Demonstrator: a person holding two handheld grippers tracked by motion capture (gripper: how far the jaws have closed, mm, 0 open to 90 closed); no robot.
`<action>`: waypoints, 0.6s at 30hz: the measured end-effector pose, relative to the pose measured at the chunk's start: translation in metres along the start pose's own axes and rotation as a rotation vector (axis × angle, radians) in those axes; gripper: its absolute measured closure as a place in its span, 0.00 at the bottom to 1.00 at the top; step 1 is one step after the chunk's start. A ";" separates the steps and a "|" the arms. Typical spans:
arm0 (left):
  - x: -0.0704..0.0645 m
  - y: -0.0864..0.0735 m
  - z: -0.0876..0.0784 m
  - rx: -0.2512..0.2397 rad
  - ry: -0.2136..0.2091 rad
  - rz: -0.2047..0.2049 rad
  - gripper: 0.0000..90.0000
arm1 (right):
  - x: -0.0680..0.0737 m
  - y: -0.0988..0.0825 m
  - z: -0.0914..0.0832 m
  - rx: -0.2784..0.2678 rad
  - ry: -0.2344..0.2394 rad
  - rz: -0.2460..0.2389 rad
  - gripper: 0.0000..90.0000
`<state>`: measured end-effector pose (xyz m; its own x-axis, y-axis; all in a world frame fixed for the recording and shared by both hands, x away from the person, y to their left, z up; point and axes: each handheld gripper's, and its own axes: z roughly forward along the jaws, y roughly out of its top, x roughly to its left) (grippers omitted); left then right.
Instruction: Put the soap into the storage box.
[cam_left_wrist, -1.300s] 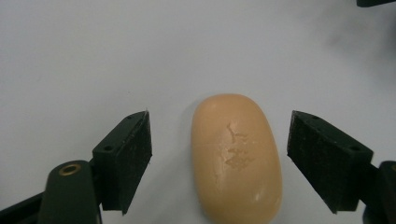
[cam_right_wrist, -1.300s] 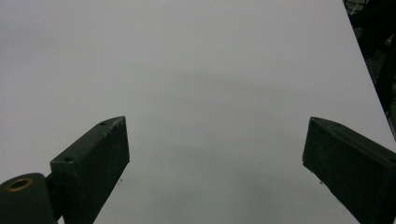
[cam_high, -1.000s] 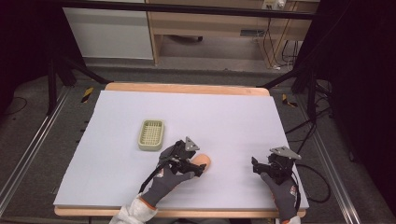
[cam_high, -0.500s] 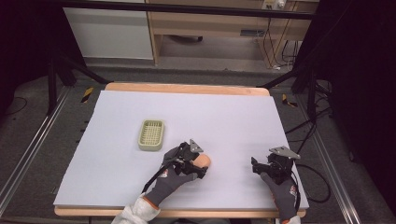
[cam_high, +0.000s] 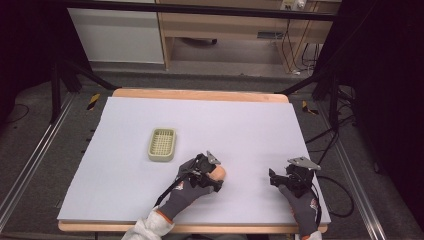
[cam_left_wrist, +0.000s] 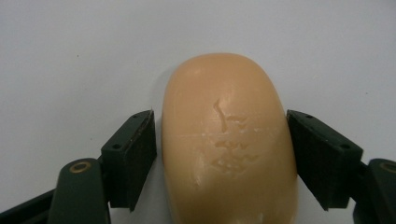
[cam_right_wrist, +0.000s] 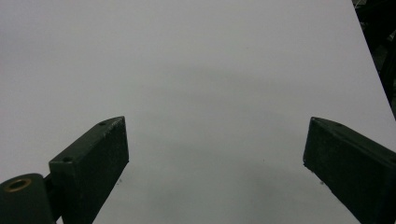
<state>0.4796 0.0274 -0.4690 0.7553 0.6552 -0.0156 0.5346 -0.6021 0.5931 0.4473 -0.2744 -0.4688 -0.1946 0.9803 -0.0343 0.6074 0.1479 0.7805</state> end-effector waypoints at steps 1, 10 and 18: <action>0.000 0.000 0.000 0.001 0.002 -0.004 0.29 | 0.000 0.000 0.000 0.000 -0.001 0.000 0.08; -0.002 0.003 0.000 0.029 0.025 0.004 0.34 | 0.000 0.000 0.000 0.004 -0.005 0.006 0.08; -0.001 0.003 -0.001 0.027 0.019 0.015 0.35 | 0.000 0.000 0.001 0.005 -0.005 0.000 0.08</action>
<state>0.4801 0.0255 -0.4668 0.7564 0.6541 0.0086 0.5330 -0.6239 0.5715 0.4478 -0.2739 -0.4693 -0.1906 0.9810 -0.0371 0.6112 0.1482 0.7775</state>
